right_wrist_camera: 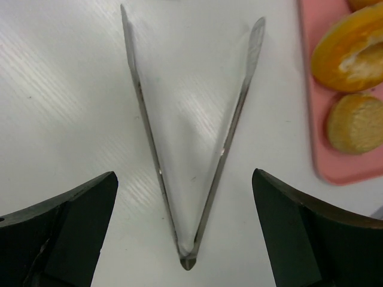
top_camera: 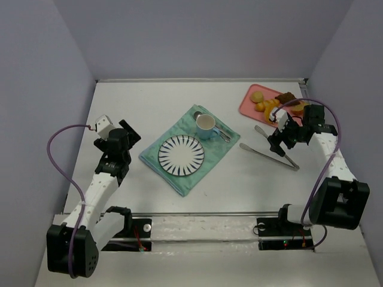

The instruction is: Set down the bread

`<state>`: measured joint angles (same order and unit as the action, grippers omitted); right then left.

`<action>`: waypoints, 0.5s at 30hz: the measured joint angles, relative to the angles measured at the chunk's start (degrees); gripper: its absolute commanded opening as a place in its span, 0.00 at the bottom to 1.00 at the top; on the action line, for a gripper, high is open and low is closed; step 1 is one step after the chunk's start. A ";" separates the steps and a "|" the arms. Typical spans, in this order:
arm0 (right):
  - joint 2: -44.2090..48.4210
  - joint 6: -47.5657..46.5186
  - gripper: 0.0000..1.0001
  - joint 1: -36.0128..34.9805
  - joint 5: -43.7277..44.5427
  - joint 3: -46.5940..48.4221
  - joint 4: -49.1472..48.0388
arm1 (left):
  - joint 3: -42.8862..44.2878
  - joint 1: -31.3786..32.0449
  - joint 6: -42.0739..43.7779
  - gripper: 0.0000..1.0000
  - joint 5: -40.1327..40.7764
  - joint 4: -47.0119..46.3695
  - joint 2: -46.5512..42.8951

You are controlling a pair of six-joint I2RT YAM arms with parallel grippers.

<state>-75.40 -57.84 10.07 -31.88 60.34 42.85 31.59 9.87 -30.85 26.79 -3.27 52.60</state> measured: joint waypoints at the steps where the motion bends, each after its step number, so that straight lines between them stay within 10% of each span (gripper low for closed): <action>1: -0.68 -0.68 1.00 0.70 -0.59 -1.18 0.44 | 0.33 0.00 0.28 0.99 -0.11 -0.22 1.01; 15: -11.54 -6.54 1.00 5.77 -0.63 -4.04 1.38 | 4.20 0.02 2.54 0.99 -0.13 -0.31 8.70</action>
<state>-86.94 -64.38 15.84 -32.51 56.29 44.23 35.79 9.89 -28.32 26.65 -3.57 61.30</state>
